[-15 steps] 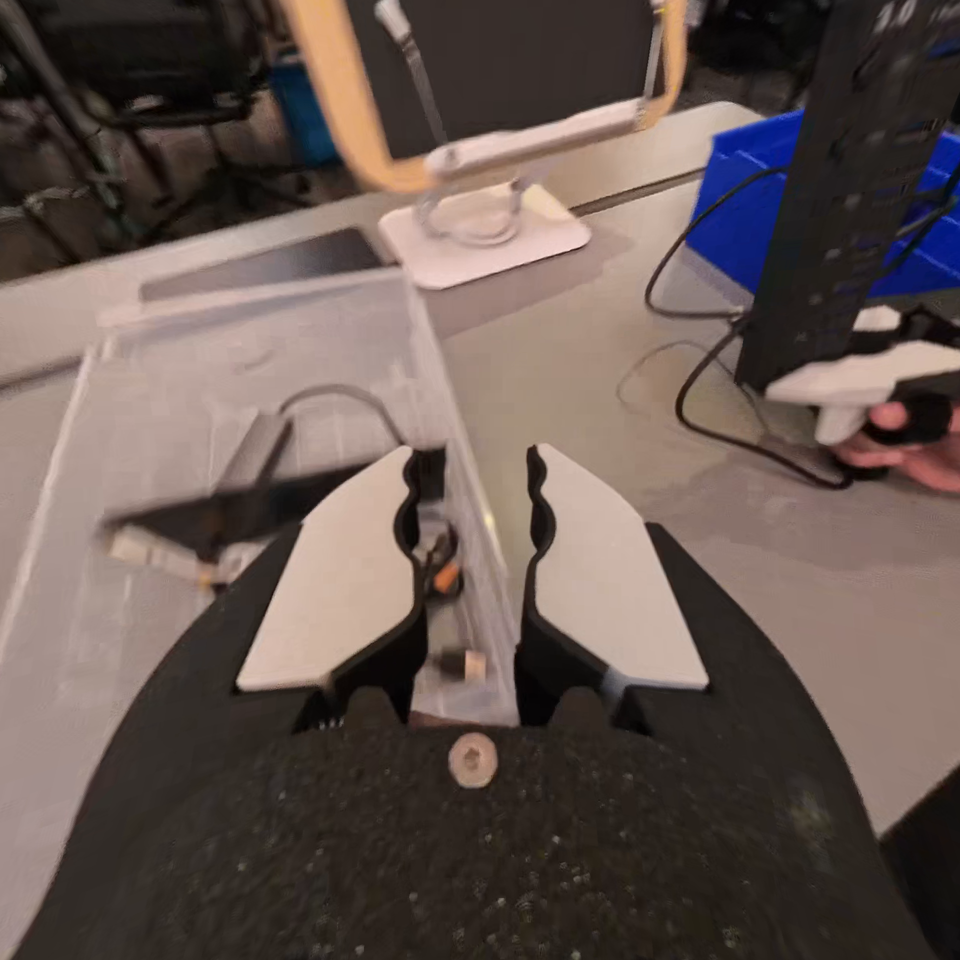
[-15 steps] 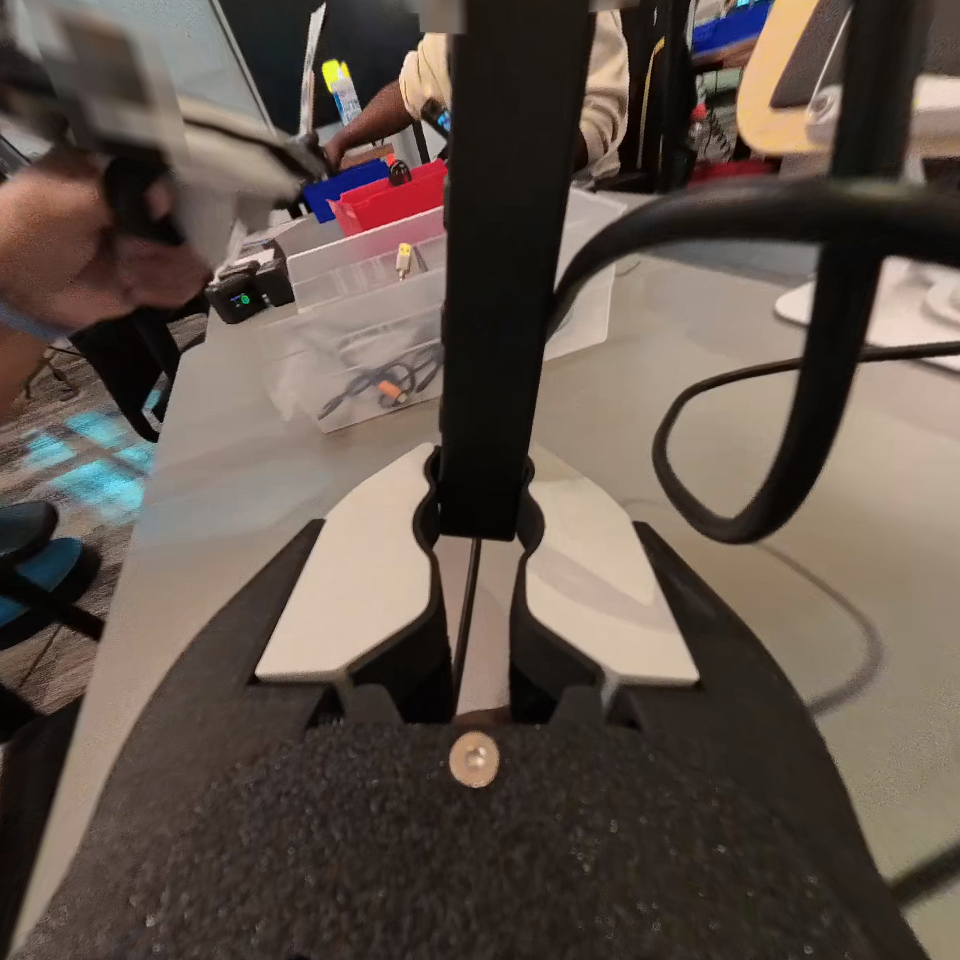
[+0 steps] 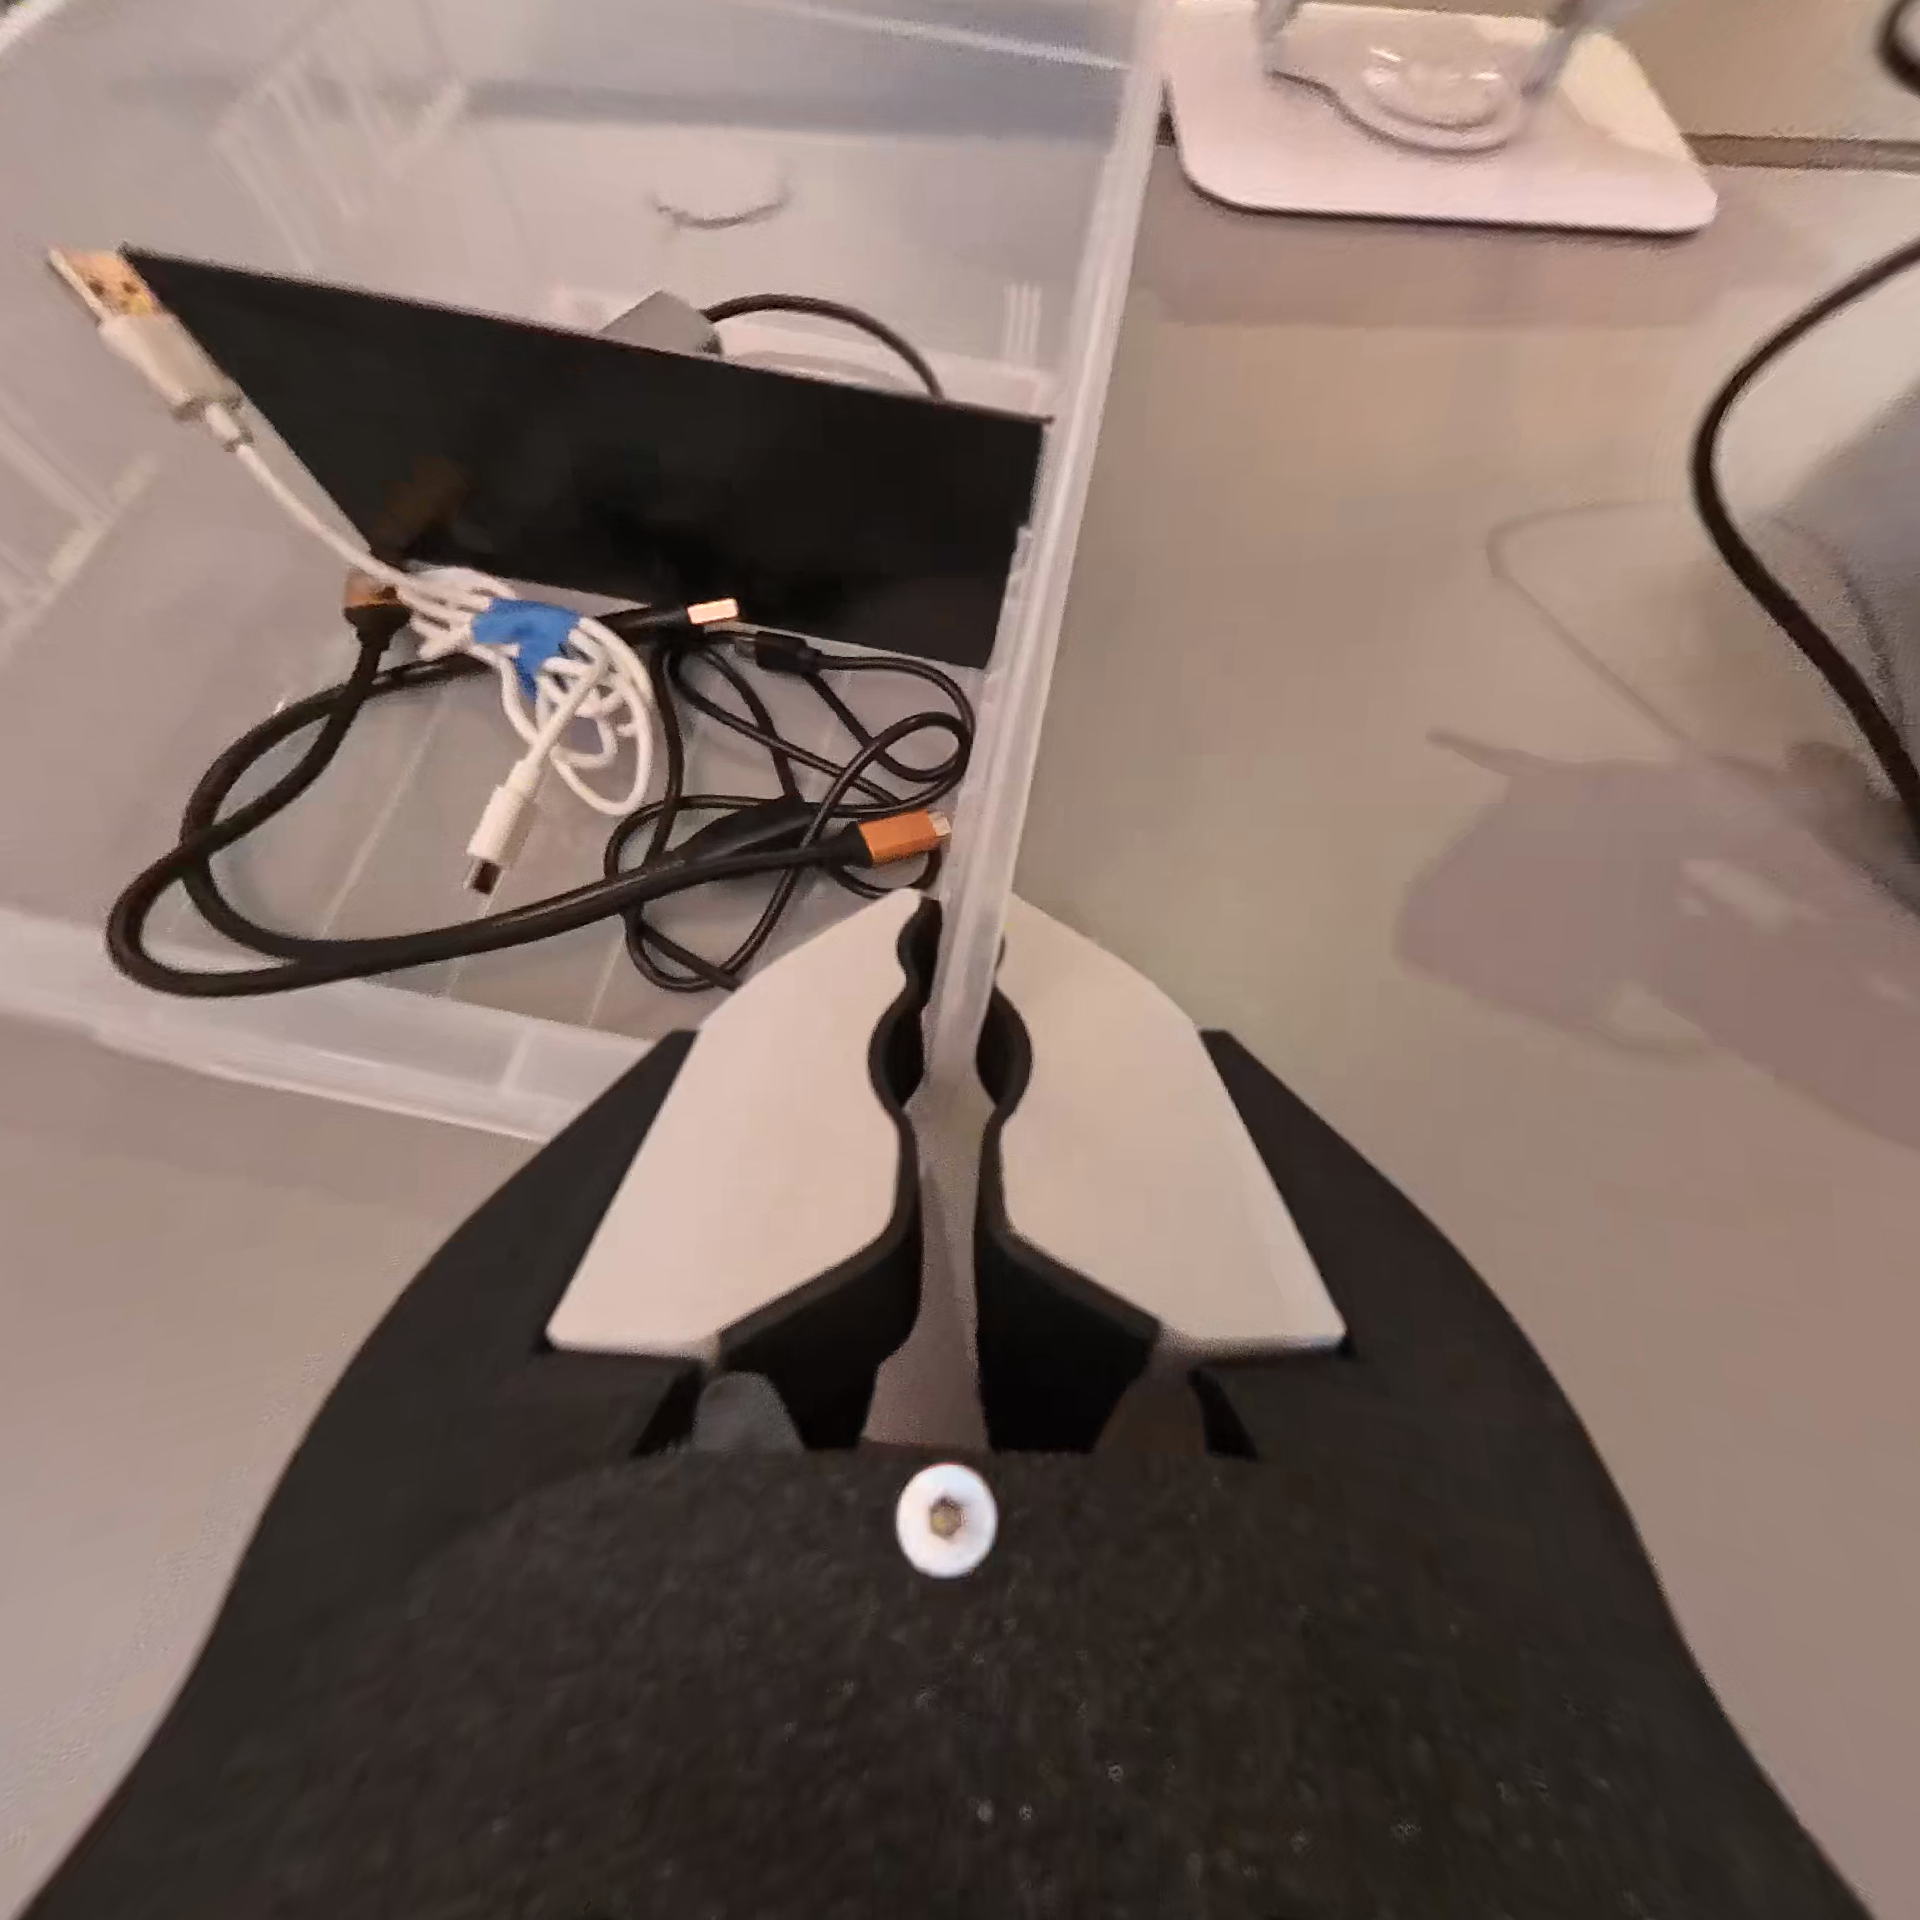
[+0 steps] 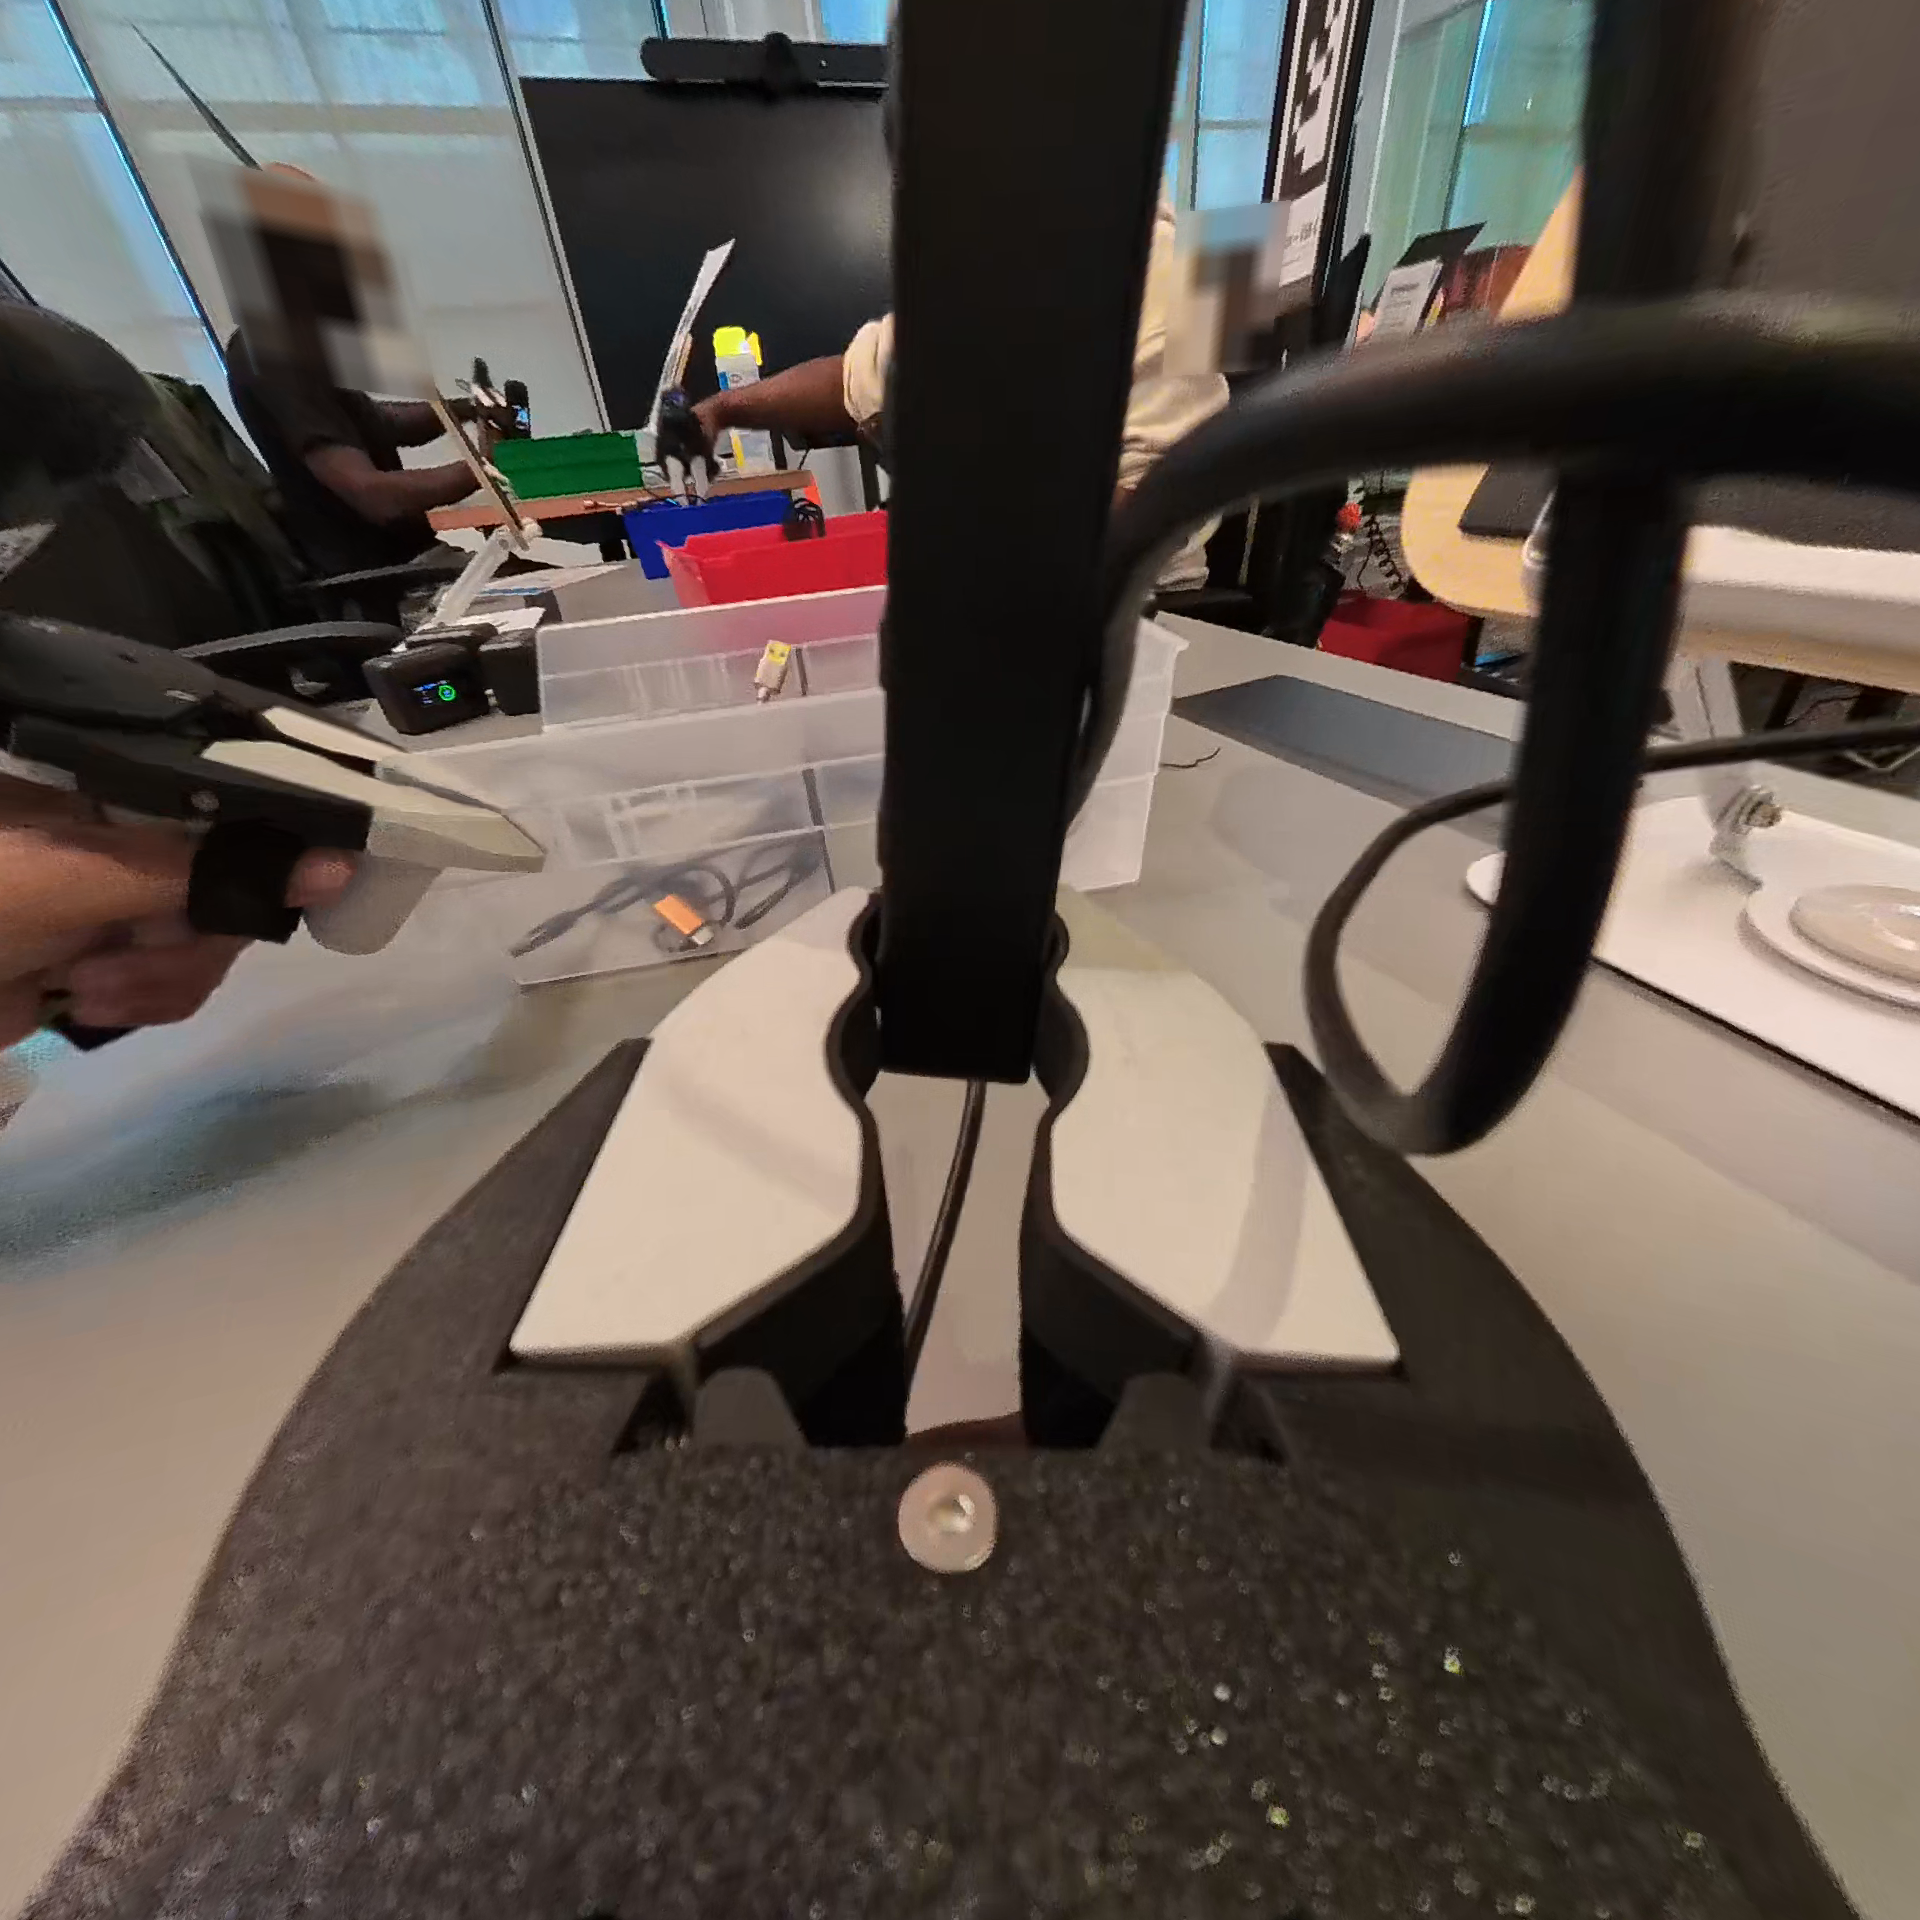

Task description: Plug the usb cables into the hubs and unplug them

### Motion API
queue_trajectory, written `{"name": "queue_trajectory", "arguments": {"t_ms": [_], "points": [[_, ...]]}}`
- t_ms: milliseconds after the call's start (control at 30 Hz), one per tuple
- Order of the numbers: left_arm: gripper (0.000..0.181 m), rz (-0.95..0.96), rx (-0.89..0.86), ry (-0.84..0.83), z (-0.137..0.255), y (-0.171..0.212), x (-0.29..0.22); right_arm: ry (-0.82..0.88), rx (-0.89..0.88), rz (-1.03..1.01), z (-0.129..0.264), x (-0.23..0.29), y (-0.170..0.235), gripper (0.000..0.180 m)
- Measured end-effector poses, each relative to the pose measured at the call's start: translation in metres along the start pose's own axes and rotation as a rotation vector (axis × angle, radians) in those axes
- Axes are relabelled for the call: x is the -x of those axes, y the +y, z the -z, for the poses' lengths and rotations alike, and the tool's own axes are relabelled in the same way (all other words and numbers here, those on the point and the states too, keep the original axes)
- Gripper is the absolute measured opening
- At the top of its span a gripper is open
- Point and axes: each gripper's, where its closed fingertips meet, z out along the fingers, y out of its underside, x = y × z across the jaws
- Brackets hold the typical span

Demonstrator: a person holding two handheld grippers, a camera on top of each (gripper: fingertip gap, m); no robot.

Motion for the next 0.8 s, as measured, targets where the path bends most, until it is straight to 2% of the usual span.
{"name": "queue_trajectory", "arguments": {"t_ms": [100, 267, 667, 800], "points": [[0.003, 0.04, -0.027, -0.089, -0.003, -0.003, 0.003, -0.007, 0.0, -0.002, -0.002, 0.0, 0.0, 0.025], [0.002, -0.061, -0.021, -0.179, -0.021, -0.016, 0.013, -0.017, 0.001, -0.034, 0.0, -0.001, 0.0, 0.025], [0.001, -0.085, -0.014, -0.02, -0.018, -0.015, 0.027, -0.023, 0.016, -0.04, 0.0, 0.0, 0.002, 0.025], [0.002, -0.071, -0.034, -0.051, -0.02, -0.017, 0.027, -0.023, 0.028, -0.039, -0.002, 0.0, 0.003, 0.025]]}}
